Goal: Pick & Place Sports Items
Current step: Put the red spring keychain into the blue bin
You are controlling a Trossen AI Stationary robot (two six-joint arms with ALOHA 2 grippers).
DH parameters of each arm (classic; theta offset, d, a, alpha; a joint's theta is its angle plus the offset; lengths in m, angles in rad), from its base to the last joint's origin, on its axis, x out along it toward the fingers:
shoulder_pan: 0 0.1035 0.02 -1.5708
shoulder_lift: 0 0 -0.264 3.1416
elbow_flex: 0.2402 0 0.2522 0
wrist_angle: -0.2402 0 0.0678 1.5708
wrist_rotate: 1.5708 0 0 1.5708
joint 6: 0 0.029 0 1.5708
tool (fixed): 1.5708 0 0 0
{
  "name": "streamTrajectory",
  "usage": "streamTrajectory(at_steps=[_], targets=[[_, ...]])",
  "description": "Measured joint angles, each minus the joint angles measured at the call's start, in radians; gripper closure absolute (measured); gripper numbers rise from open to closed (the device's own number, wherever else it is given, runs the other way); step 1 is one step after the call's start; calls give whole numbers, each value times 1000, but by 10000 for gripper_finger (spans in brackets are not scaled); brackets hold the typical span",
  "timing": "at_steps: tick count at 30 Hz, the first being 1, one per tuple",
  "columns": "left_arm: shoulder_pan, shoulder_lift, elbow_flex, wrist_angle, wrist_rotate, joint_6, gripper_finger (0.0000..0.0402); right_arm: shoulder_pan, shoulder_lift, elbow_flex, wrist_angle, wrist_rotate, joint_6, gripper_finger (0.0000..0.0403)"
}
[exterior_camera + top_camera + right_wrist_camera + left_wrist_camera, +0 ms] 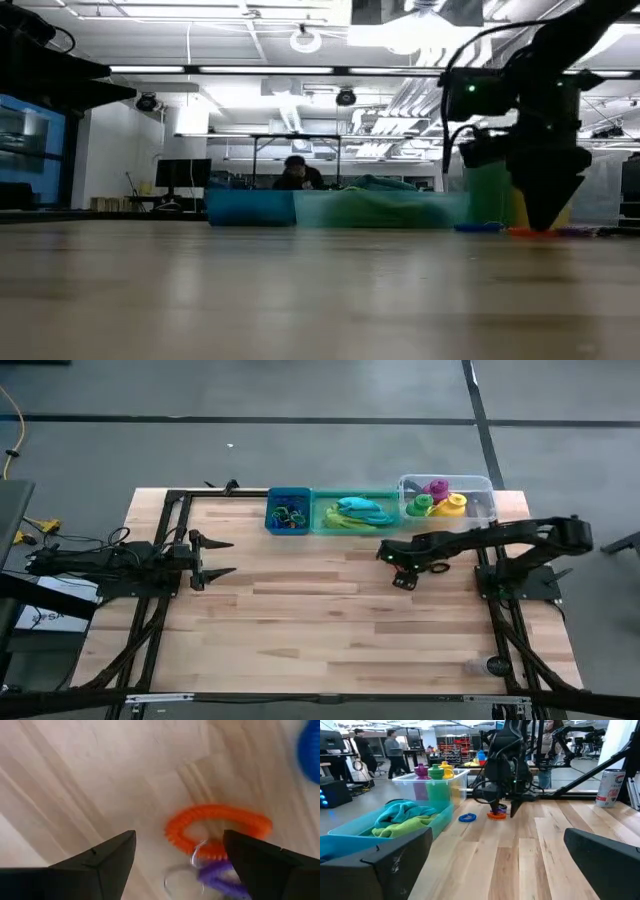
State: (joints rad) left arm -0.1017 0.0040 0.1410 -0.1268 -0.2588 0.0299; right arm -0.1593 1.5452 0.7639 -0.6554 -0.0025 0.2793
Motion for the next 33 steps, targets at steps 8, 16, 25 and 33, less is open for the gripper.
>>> streamTrajectory(at_steps=[8, 16, 25, 33], targets=[[0, 0, 0, 0, 0, 0, 34, 1, 79, 6, 29, -16, -27, 191], [0, 0, 0, 0, 0, 0, 34, 39, 82, 3, 66, -37, -14, 334], [0, 0, 0, 0, 0, 0, 34, 100, -44, -3, 109, -167, 62, 395], [0, 0, 0, 4, 0, 0, 34, 122, -283, -2, 253, -146, 120, 402]])
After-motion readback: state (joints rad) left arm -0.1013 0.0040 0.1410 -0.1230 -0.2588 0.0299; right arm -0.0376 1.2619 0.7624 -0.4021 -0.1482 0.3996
